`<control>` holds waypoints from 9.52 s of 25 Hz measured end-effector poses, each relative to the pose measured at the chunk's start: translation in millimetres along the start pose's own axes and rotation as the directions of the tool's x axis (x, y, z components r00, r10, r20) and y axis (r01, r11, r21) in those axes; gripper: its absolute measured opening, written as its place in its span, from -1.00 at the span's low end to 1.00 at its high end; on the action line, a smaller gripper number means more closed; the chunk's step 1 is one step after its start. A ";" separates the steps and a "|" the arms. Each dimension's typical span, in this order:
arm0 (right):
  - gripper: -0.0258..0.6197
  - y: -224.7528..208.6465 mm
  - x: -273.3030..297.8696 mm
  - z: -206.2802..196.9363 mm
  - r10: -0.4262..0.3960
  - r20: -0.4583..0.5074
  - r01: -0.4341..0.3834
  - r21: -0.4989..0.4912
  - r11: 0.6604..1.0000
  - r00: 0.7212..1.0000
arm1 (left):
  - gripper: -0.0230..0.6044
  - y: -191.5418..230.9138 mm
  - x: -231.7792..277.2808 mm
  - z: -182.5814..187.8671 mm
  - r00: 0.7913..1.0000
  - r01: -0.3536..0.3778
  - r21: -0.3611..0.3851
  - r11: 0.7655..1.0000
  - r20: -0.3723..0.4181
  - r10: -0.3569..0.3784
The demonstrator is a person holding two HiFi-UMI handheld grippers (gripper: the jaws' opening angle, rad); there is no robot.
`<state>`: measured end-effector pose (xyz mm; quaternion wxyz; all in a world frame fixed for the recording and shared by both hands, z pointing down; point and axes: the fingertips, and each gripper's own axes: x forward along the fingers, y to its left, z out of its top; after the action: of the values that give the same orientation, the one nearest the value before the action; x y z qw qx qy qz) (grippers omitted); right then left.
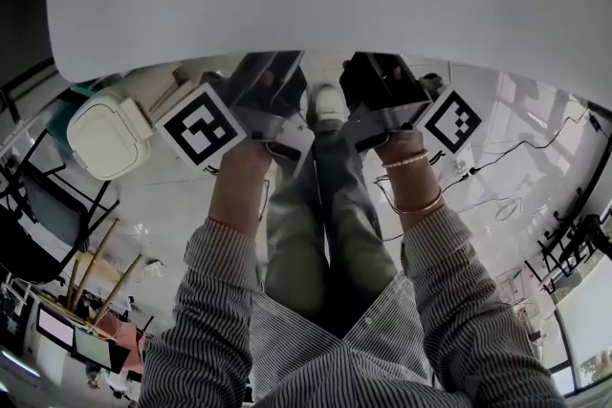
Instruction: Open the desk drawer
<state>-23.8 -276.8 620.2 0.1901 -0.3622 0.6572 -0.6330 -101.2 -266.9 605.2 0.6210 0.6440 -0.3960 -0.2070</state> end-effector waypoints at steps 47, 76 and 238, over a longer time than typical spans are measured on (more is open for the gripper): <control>-0.80 6.0 1.9 -5.0 0.110 -0.033 -0.109 0.050 0.993 0.993 | -0.77 6.9 -4.0 -0.8 0.998 0.058 -0.025 0.998 0.025 -0.058; -0.80 2.0 -33.6 -34.6 0.126 -0.106 -0.111 0.135 0.985 0.986 | -0.78 9.9 -35.4 -34.9 0.997 0.072 -0.086 0.994 0.032 -0.069; -0.87 138.3 -174.9 -87.5 0.164 -0.108 -0.157 0.069 0.985 0.980 | -0.86 -123.8 -141.0 -123.9 0.997 0.057 -0.009 0.998 -0.053 -0.058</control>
<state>-1.9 -99.5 460.6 0.2137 -0.2654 0.6746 -0.6548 -60.6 -90.4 471.9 0.6274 0.6582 -0.3598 -0.2088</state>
